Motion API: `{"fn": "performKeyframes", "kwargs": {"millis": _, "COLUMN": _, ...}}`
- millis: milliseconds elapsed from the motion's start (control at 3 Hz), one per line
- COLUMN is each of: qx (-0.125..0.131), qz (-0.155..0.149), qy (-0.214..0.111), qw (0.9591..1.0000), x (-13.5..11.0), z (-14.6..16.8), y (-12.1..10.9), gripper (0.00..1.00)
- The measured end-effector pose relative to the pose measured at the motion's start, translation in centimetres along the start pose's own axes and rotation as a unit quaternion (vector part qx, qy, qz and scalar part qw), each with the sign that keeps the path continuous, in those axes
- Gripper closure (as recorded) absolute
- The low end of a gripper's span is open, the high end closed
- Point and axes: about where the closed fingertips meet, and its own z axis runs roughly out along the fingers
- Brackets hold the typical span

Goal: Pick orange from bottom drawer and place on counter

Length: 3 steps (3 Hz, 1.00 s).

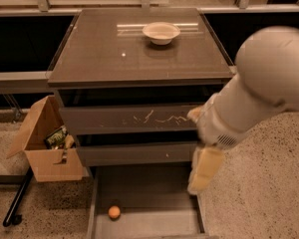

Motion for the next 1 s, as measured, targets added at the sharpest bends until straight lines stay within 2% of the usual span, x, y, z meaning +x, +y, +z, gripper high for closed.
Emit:
{"fn": "performKeyframes", "kwargs": {"millis": 333, "qx": -0.04, "qz": 0.015, "qy": -0.046, "qw": 0.998, "x": -0.5, "z": 11.5, "y": 1.7, "gripper": 0.0}}
{"fn": "performKeyframes", "kwargs": {"millis": 667, "qx": -0.04, "qz": 0.014, "qy": -0.045, "qw": 0.9981, "x": -0.6, "z": 11.3, "y": 1.7, "gripper": 0.0}}
{"fn": "performKeyframes", "kwargs": {"millis": 1000, "qx": -0.042, "qz": 0.012, "qy": -0.046, "qw": 0.998, "x": -0.7, "z": 14.2, "y": 1.7, "gripper": 0.0}}
